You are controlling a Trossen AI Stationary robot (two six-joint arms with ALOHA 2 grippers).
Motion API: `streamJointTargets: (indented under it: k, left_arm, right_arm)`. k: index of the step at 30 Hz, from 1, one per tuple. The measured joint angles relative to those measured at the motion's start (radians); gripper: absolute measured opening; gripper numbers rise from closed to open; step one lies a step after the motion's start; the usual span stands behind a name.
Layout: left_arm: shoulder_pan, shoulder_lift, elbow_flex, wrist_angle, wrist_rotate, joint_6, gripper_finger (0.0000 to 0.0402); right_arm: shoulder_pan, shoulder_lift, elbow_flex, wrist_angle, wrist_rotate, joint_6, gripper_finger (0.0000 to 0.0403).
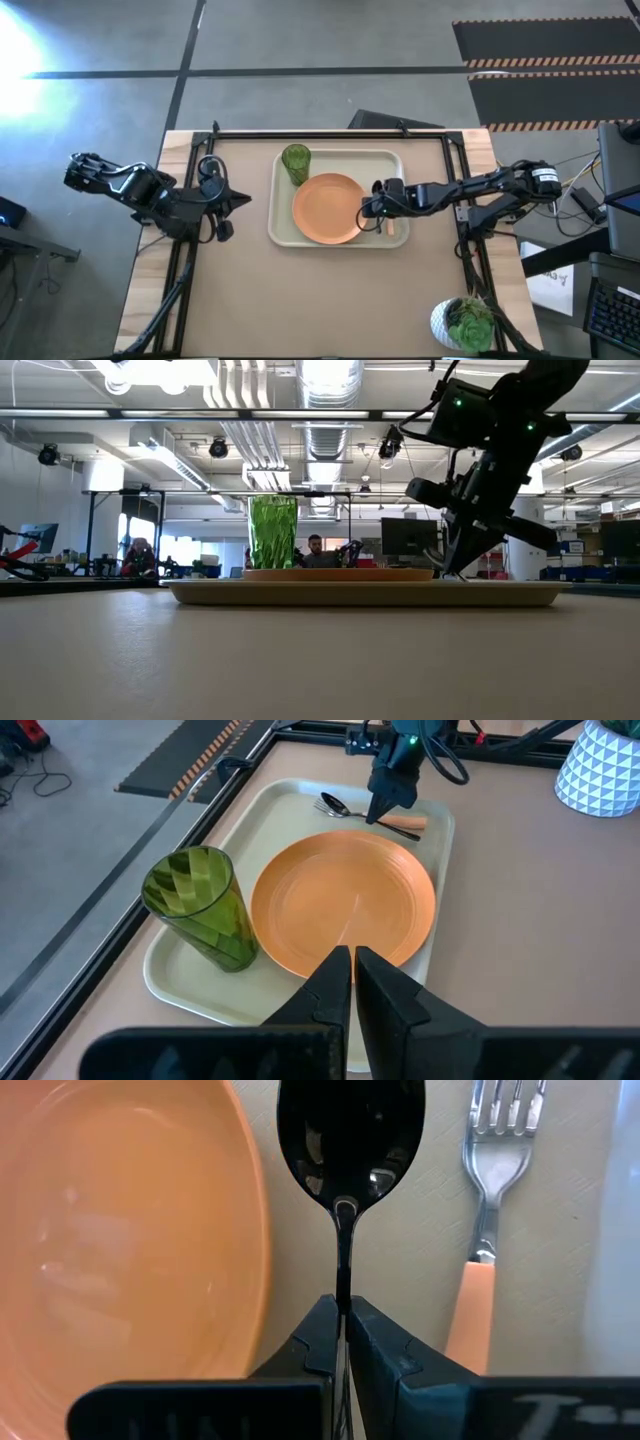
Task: Pick and place plate/cup/fork/spoon on tray
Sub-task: Put the black spoon on the light brown serving tray to the right of the orange plate
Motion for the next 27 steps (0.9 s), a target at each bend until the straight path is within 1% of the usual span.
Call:
streamJointTargets:
  k: [4,27]
  left_arm:
    - [0.000,0.000,0.000,0.000,0.000,0.000,0.0000]
    - [0.000,-0.002,0.000,0.000,0.000,0.002,0.0000]
  right_arm:
    - [0.000,0.000,-0.009,0.026,0.000,0.011,0.0008]
    - [0.007,0.000,-0.019,0.037,0.001,0.018,0.0008]
